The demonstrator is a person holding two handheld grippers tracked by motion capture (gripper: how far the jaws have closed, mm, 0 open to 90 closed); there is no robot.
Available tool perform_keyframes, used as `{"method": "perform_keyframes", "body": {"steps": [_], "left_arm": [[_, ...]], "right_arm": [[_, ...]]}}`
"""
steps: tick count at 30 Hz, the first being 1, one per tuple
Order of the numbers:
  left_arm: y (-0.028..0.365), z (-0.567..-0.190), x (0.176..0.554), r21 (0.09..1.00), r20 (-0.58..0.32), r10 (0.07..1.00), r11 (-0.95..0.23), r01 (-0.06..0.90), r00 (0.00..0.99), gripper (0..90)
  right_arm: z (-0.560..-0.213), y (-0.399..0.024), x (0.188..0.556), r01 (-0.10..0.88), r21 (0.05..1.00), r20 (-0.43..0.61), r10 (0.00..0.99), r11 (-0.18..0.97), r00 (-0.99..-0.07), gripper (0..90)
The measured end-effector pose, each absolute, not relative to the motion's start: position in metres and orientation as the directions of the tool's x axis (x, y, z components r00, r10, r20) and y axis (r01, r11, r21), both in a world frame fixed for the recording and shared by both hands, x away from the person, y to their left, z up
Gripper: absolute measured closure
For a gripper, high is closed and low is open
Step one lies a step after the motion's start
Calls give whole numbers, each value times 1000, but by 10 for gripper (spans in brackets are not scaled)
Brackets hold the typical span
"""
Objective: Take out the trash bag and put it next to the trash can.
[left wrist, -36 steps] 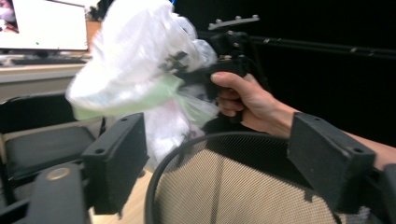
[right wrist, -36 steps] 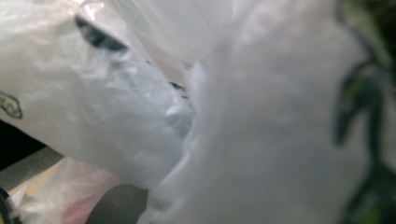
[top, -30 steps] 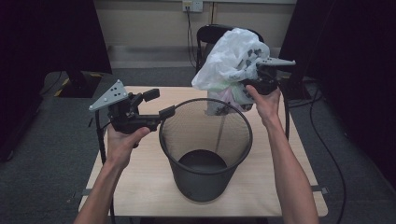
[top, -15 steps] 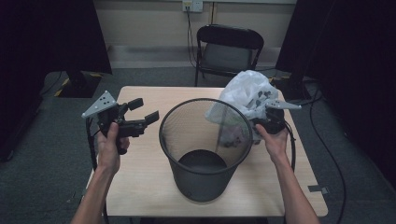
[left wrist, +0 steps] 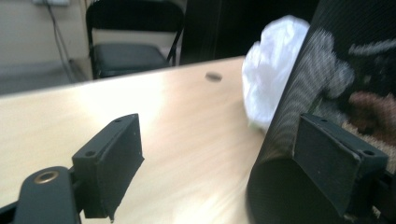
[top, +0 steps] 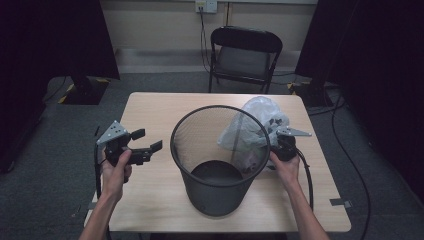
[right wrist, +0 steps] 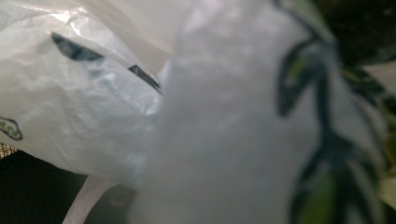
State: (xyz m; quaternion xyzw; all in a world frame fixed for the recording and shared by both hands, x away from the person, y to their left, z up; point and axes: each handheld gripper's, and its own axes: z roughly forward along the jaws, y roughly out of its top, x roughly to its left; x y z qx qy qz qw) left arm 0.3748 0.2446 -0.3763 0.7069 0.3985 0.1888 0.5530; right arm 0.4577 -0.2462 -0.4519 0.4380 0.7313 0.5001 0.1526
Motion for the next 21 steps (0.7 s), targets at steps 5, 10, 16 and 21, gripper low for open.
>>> {"method": "perform_keyframes", "body": {"steps": [5,10,16,21], "left_arm": [[238,-408,372,900,-181,777,-117,421,602,153],[226,-446,364,841,-152,785,-217,496,600,155],[216,-475,362,784,-117,811,-279,555,573,155],[206,-482,362,759,-27,821,-354,546,570,155]], "right_arm": [[-441,-230,470,464,879,214,777,112,-593,766],[-428,-224,469,452,887,208,799,88,-564,445],[-418,-236,452,455,888,213,820,64,-531,224],[-409,-250,435,450,891,208,827,60,-522,159]]}}
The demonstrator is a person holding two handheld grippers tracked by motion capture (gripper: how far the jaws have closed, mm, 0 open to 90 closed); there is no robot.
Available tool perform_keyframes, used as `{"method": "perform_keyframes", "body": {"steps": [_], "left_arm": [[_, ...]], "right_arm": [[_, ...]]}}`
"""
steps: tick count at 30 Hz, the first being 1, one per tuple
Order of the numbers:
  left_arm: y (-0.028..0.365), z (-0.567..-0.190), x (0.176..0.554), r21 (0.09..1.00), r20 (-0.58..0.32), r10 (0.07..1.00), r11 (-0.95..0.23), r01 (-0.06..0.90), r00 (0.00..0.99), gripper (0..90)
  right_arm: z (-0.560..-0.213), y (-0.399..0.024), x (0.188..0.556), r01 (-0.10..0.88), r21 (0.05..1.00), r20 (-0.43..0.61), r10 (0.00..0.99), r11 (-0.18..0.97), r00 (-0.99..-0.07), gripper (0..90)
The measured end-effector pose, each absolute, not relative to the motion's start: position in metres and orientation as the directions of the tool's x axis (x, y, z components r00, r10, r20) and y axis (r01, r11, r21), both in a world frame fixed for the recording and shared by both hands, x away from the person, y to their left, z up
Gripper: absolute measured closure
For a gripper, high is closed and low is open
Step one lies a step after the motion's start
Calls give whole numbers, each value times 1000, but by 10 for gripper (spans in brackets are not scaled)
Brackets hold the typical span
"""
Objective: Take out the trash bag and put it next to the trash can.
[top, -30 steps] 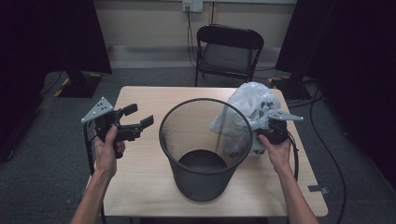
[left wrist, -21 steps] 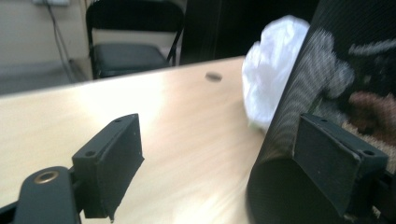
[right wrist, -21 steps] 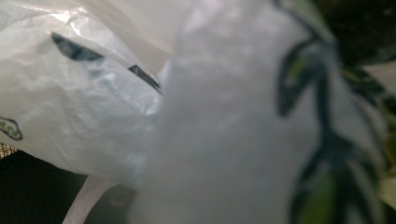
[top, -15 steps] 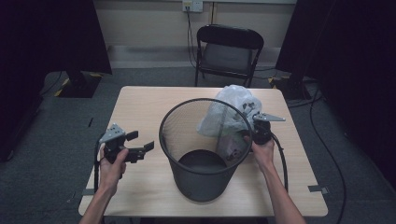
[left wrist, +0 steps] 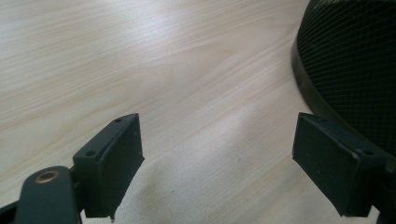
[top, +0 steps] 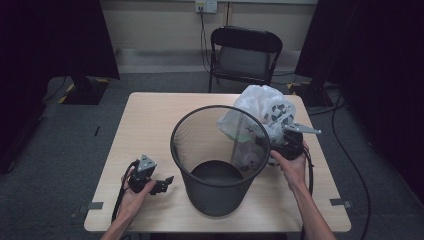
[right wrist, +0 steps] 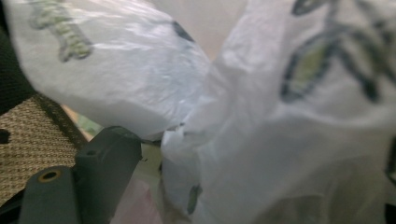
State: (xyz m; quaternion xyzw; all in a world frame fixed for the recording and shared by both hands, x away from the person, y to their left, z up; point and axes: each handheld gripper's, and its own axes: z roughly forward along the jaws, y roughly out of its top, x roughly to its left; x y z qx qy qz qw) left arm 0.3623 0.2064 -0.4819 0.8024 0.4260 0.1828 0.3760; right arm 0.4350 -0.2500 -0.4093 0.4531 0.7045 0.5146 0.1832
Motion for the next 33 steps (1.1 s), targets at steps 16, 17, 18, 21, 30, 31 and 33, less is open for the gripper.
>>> {"method": "perform_keyframes", "body": {"steps": [16,17,18,21,30,31,33], "left_arm": [[200,-500,364,732,8,830,-385,562,558,142],[200,-500,364,732,9,830,-385,562,558,142],[200,-500,364,732,8,830,-385,562,558,142],[200,-500,364,734,6,831,-382,562,557,141],[200,-500,364,733,3,829,-382,562,560,140],[200,-501,364,734,3,829,-382,562,559,140],[200,-501,364,733,3,829,-382,562,559,140]], "right_arm": [[-404,-267,420,491,863,191,820,122,-540,878],[-401,-264,423,485,867,205,806,114,-555,894],[-395,-260,425,437,895,194,802,91,-565,900],[-379,-254,428,301,951,250,764,-76,-595,900],[-409,-242,429,411,912,249,796,-1,-552,287],[-409,-245,426,419,908,254,797,-2,-548,236],[-408,-247,422,426,905,249,806,4,-537,187]]}}
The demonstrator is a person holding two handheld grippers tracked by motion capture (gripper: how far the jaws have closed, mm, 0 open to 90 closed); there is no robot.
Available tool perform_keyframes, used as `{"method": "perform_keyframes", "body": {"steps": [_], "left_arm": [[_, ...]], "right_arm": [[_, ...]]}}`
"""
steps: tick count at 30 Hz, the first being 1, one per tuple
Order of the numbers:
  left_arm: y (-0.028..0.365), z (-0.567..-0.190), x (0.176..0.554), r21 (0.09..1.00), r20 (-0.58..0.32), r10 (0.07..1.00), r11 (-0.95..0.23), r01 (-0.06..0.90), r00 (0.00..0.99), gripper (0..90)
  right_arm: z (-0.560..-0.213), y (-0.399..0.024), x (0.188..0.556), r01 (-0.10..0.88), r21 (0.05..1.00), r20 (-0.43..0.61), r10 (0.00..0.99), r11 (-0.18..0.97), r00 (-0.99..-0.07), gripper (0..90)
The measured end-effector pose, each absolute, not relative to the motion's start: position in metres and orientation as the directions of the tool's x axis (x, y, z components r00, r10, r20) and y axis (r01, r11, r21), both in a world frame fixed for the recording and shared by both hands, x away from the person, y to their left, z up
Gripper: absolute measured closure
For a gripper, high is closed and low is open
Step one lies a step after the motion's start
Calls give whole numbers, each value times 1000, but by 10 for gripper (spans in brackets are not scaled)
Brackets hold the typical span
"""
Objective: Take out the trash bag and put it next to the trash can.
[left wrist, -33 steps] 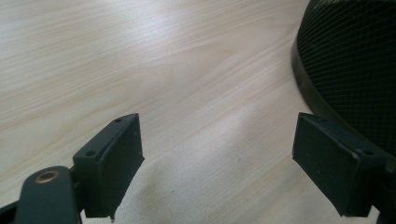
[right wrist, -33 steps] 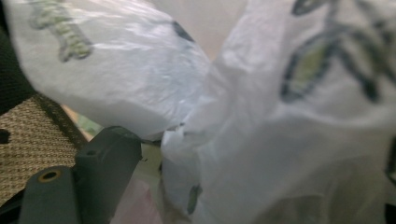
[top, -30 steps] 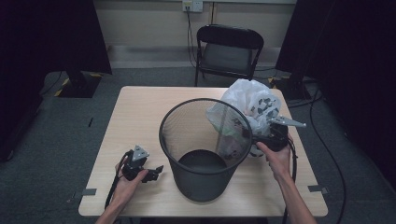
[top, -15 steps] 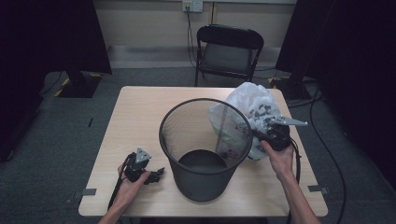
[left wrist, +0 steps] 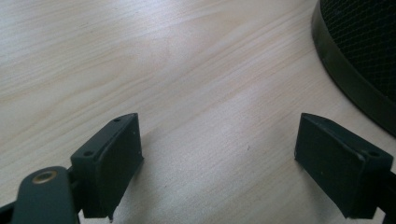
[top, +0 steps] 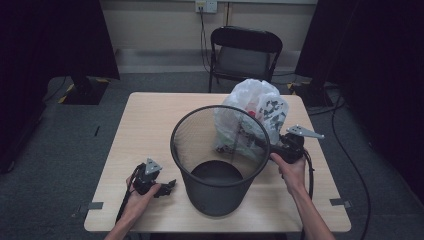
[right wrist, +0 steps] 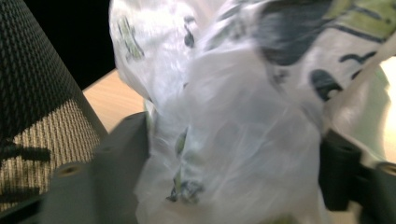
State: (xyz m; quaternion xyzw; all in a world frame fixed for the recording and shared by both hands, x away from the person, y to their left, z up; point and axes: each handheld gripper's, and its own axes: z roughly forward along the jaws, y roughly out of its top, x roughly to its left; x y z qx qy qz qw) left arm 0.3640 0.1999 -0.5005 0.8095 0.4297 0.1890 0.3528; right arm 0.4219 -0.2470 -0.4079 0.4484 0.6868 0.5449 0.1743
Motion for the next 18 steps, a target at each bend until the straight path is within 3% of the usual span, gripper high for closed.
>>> {"method": "perform_keyframes", "body": {"steps": [2,7,18], "left_arm": [[200,-501,364,734,2,829,-381,562,560,141],[200,-501,364,734,2,829,-381,562,559,140],[199,-501,364,735,3,834,-377,564,552,138]], "right_arm": [[-403,-254,409,420,907,234,820,9,-522,148],[-399,-266,388,416,909,218,820,27,-529,152],[-441,-281,362,518,849,194,853,101,-484,152]]}}
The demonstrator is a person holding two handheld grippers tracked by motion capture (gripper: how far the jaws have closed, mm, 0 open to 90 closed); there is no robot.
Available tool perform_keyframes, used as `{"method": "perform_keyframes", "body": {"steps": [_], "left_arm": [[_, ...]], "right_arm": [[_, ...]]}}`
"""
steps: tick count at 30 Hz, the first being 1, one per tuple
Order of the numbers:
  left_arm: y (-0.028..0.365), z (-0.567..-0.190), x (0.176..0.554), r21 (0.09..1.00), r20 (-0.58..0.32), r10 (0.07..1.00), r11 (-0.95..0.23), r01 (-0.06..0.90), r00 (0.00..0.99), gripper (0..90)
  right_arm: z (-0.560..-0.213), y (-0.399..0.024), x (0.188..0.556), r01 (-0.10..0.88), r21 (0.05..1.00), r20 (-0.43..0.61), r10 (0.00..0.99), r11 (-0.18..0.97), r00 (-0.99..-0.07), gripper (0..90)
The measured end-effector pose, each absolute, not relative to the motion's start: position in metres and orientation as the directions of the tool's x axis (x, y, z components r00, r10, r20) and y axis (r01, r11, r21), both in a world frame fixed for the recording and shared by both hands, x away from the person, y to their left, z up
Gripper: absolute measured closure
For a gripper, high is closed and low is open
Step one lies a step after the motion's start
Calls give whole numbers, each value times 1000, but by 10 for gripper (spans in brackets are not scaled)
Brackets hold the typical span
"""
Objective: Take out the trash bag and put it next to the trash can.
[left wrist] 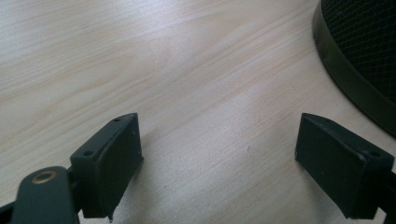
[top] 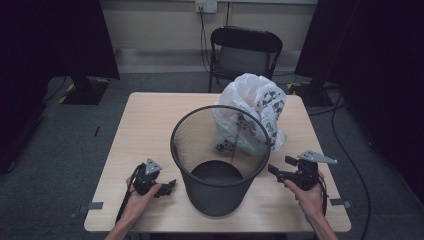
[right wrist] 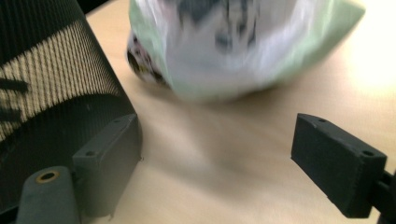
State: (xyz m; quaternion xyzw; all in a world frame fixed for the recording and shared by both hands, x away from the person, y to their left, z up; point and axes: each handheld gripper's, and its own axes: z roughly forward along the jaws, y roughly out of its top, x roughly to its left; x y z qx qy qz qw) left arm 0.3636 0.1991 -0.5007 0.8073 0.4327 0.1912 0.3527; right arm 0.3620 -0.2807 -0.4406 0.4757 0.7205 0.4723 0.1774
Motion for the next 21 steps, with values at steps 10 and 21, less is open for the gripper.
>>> {"method": "perform_keyframes", "body": {"steps": [10,21], "left_arm": [[198,-501,362,735,4,847,-363,573,531,139],[198,-501,360,734,0,851,-357,578,525,138]], "right_arm": [[-487,-295,353,614,758,50,919,220,-391,157],[-499,-290,357,637,736,-13,947,227,-322,135]]}}
